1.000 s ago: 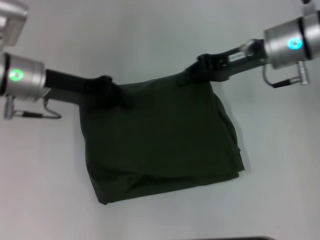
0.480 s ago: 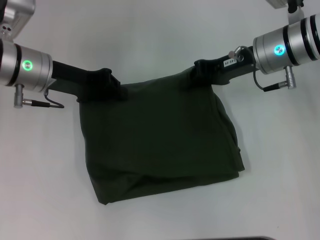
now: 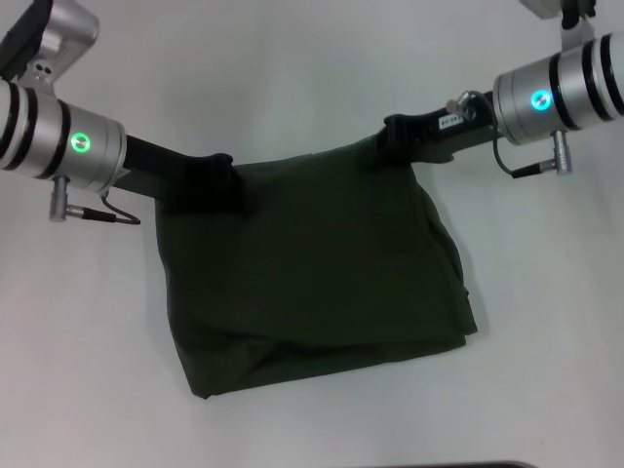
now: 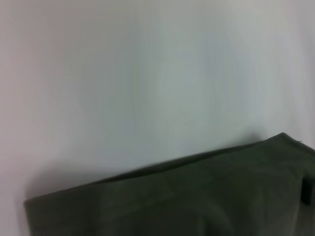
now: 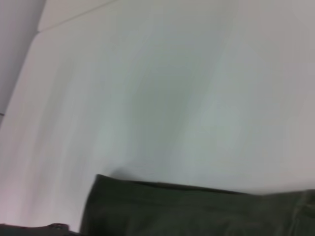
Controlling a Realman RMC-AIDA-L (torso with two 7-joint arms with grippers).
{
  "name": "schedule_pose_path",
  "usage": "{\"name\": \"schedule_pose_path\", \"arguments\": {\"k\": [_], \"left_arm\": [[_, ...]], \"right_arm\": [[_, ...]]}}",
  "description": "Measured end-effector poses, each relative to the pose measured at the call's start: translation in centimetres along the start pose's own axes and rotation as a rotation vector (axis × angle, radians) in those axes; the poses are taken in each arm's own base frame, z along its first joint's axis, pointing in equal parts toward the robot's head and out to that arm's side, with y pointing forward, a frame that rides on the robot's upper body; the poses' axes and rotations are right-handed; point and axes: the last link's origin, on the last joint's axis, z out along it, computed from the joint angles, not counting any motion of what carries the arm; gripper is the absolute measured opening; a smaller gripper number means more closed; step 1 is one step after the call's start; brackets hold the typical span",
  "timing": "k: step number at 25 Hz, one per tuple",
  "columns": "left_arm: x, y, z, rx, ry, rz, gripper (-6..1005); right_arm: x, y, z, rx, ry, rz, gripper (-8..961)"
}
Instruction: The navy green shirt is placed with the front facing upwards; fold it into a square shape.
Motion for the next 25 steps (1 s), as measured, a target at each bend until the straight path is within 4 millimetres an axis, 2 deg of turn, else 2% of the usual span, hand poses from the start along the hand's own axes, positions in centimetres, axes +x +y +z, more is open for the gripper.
{"name": "schedule_pose_path", "arguments": {"k": [11,14,20,25], "left_arm": [[-0.1,-0.2,-0.6,-0.008,-0.002,-0.007,57],[0.1,-0.1,-0.9,-0.013,0.001,0.0,57],[0.4,0.2,-1.7,-0.027,0.011,0.008,57],[0.5,0.3,-1.8,-0.031,0.016,0.008,57]], "right_arm": [[0.5,-0.8,0.9,0.082,0.03,0.002,-2],[0.2,-0.3,0.5,0.067,0.038,0.0,-1],[-1.2,1.2,-1.7,-0.055,-0.027,0.007,-1],[-1.0,0.5,-1.1,-0.027,-0.049,0.025,-1]]}}
